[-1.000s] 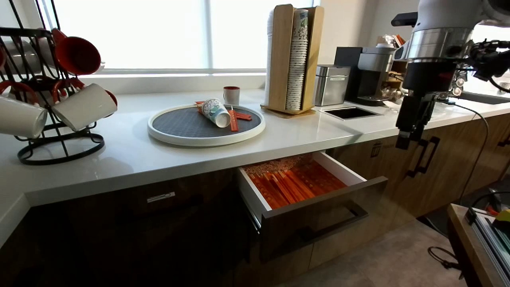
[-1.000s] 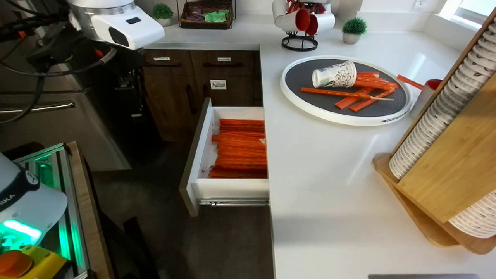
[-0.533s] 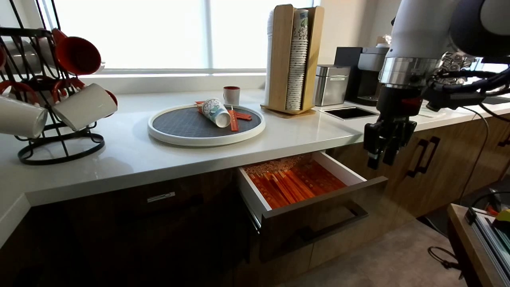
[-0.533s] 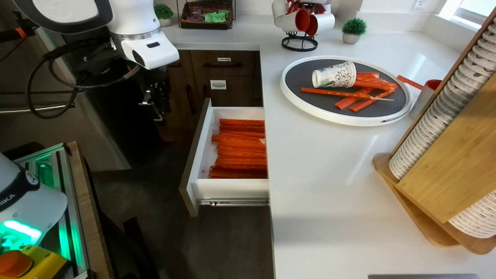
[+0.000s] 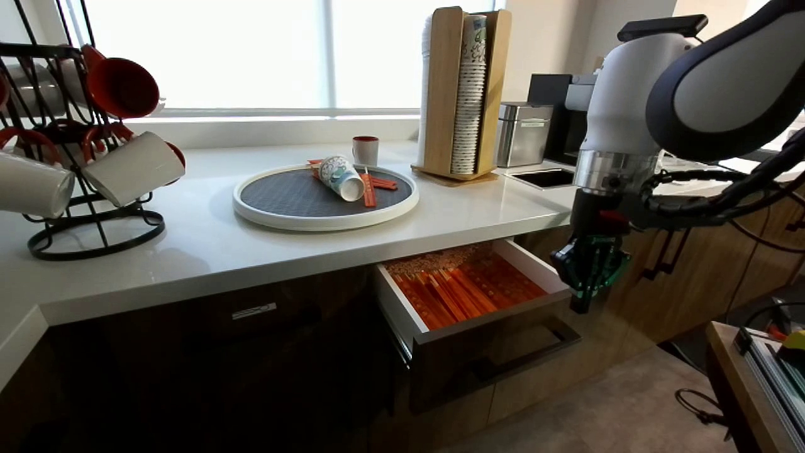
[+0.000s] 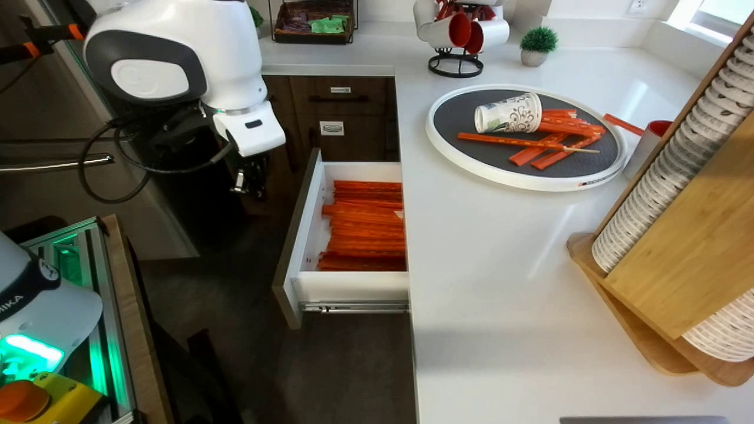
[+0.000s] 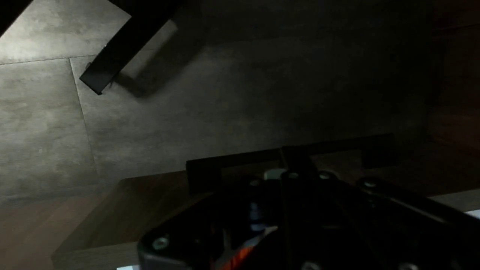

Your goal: Close the open drawer.

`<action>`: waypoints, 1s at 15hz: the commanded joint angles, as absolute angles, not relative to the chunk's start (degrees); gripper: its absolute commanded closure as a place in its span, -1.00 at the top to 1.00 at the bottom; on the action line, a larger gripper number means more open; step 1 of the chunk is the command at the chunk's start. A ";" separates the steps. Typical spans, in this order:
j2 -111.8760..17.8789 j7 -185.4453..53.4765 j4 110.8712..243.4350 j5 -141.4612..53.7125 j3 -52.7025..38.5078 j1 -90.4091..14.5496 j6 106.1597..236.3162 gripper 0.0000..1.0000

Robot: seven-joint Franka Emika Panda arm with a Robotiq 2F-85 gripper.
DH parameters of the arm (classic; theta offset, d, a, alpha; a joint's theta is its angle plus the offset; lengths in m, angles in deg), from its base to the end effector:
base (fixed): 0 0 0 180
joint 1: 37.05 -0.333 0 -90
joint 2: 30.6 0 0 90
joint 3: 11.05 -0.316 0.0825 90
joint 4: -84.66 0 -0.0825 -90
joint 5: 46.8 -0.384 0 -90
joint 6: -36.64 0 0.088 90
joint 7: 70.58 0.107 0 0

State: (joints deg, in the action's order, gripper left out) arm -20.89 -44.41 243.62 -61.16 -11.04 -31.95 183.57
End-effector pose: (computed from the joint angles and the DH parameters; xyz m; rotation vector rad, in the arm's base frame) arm 0.3766 -0.0375 0.2598 -2.8027 1.1179 0.0963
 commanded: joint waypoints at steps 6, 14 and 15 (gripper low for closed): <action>-26.69 -46.83 243.07 -63.95 -10.01 -33.35 188.23 -1.00; -33.36 -49.51 242.78 -70.27 -10.64 -34.72 200.47 -1.00; -34.02 -50.03 242.77 -71.19 -10.77 -34.77 201.59 -1.00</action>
